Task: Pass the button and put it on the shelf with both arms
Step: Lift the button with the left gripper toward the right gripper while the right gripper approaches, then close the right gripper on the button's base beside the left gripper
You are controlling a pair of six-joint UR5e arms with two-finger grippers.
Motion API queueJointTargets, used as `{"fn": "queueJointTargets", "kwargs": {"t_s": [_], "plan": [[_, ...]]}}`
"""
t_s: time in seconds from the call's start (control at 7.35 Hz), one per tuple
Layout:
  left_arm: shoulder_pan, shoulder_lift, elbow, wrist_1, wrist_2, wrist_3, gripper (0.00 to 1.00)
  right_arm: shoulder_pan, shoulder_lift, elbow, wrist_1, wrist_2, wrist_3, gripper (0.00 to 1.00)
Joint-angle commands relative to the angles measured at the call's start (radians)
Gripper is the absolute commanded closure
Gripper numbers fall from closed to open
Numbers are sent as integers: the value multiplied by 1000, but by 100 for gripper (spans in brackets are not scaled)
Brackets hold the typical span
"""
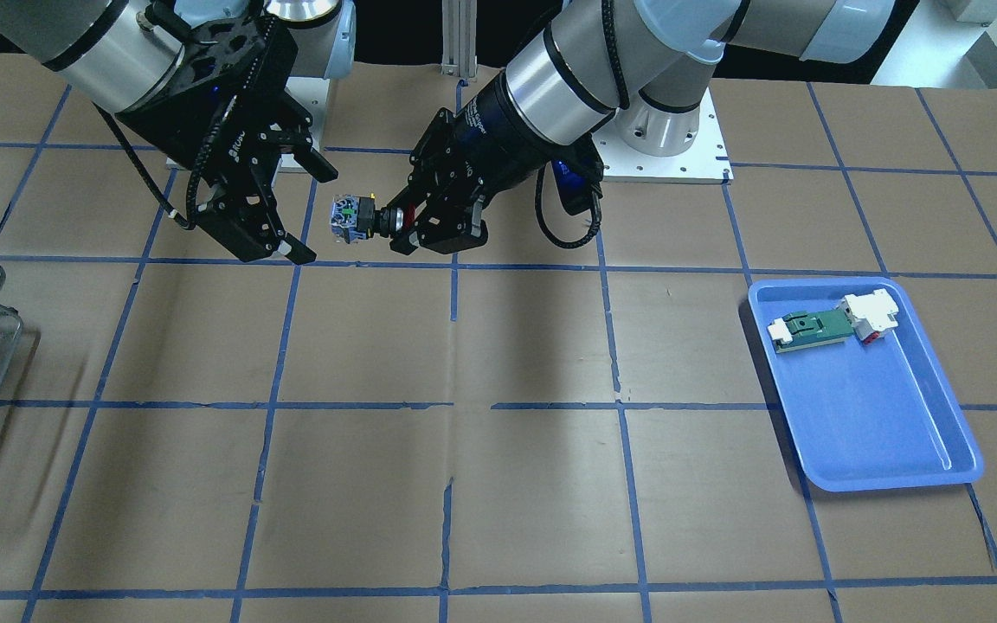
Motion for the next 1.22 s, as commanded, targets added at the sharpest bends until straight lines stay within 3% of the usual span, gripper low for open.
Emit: {"fn": "queueJointTargets", "kwargs": {"t_s": [0.0,1.09], "plan": [[-3,7,0,0,-2,-2,100,4,-1,2,7,6,20,0],[-7,20,4,0,-3,-16,100,39,-2,2,5,26,51,1]]}}
